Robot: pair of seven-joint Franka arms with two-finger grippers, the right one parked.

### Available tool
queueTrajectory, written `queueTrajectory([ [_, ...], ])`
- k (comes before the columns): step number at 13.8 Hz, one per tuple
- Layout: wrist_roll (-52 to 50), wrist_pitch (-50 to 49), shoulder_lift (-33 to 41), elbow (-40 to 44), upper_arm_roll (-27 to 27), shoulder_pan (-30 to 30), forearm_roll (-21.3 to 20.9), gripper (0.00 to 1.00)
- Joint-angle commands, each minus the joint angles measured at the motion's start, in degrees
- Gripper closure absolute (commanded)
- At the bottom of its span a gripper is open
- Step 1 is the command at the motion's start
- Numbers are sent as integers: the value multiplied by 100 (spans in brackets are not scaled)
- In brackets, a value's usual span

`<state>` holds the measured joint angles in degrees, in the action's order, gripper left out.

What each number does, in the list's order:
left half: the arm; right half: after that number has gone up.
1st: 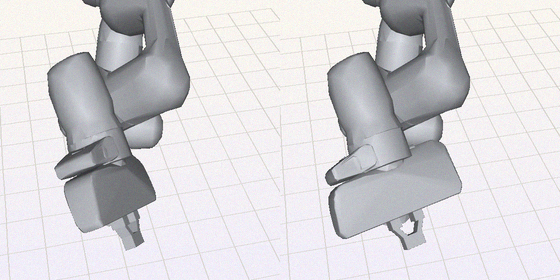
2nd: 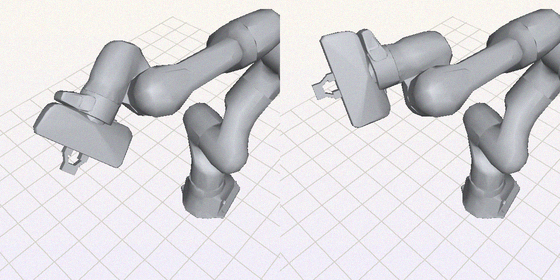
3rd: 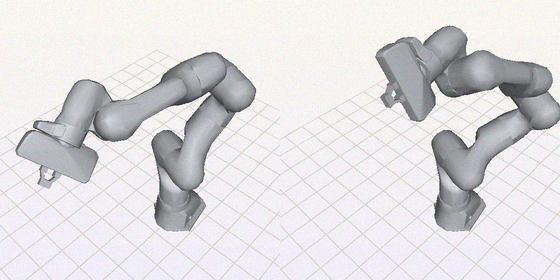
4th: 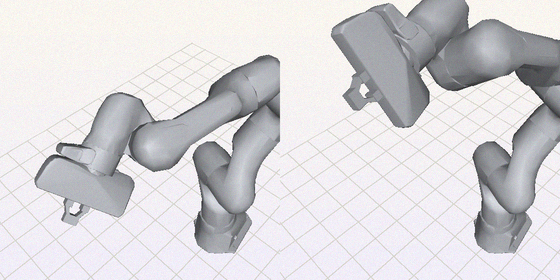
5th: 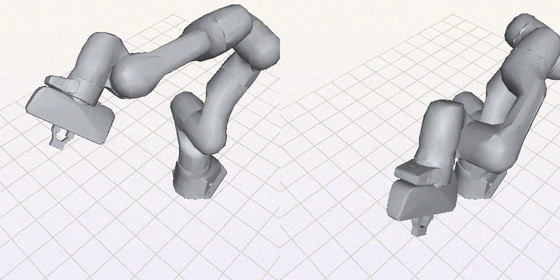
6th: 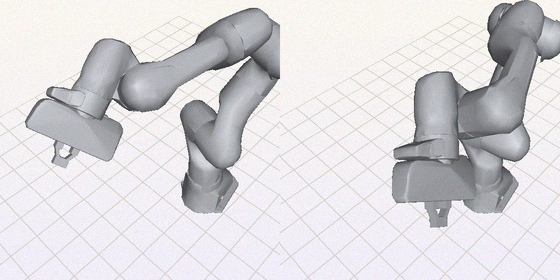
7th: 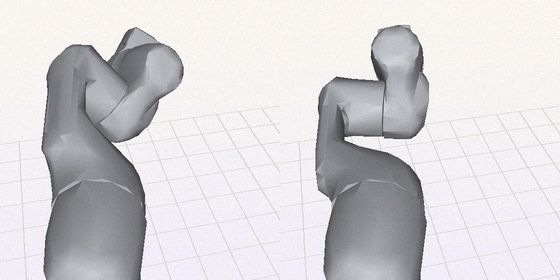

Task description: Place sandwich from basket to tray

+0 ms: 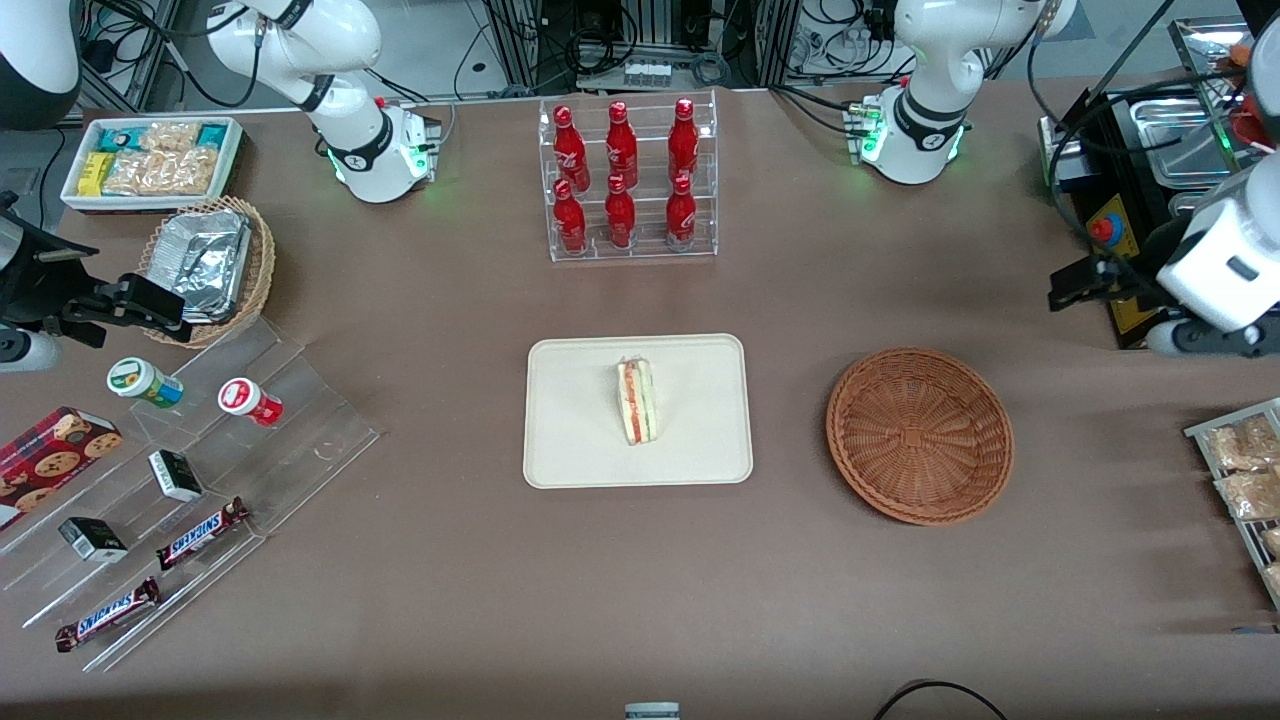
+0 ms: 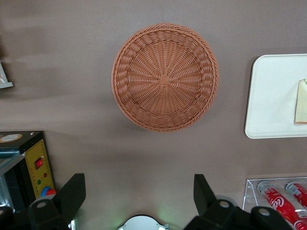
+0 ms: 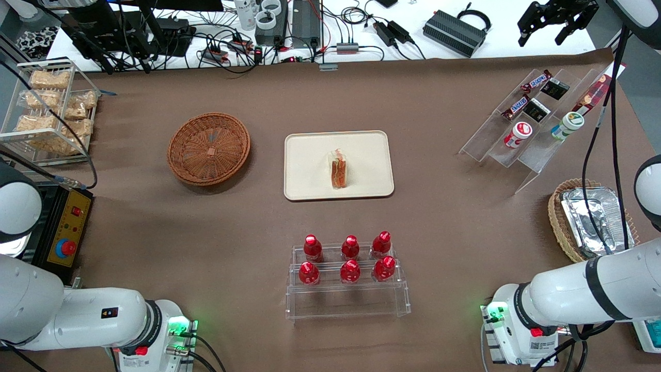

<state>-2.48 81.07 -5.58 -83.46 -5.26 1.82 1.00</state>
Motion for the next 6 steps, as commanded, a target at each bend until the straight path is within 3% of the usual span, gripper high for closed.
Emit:
queueTrajectory([
  [1,107,40,128,-66,42,-59,41,1],
  [6,116,14,75,102,112,-226,-29,1],
])
